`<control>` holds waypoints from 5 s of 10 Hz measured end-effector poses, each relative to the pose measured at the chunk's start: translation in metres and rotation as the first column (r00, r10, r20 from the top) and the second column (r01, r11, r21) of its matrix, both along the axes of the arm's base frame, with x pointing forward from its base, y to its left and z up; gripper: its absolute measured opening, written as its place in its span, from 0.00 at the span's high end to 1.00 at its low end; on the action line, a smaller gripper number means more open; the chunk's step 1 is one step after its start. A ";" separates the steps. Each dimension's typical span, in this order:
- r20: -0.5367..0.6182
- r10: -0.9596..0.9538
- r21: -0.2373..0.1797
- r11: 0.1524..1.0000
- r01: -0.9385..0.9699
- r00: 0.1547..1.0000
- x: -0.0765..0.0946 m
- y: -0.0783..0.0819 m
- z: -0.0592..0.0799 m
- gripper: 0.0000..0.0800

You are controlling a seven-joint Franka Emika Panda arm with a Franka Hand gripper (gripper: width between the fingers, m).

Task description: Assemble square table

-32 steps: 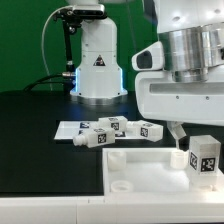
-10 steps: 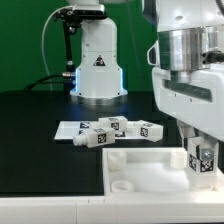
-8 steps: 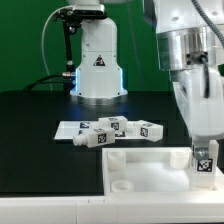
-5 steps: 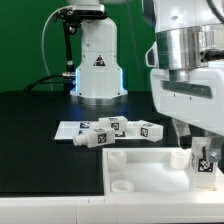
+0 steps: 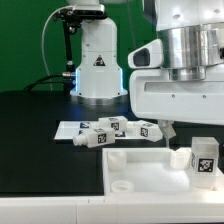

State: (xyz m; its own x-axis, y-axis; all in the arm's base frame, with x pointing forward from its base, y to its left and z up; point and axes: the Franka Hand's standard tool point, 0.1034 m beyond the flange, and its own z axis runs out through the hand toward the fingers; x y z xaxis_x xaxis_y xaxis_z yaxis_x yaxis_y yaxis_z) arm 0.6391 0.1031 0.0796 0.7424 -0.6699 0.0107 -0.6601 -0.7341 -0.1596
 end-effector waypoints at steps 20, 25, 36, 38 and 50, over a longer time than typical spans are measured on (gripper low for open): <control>-0.236 -0.929 0.055 0.281 0.958 0.286 0.000 0.010 0.000 0.64; -0.110 -0.628 0.078 0.767 0.637 0.770 0.001 0.010 -0.002 0.21; -0.057 -0.163 0.022 0.986 0.164 0.985 0.005 0.000 -0.009 0.64; -0.095 -0.386 0.053 0.919 0.392 0.918 0.004 -0.004 -0.010 0.64; -0.049 -0.069 0.038 0.997 0.071 0.996 0.004 0.001 -0.008 0.20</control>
Offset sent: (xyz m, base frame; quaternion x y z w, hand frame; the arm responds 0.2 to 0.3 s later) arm 0.0000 0.0000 0.0000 0.0000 0.0000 0.0650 0.9979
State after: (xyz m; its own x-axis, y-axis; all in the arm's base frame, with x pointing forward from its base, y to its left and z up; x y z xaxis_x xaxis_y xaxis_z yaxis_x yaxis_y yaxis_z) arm 0.6432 0.1038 0.0718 0.6927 -0.7194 -0.0511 -0.7172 -0.6796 -0.1543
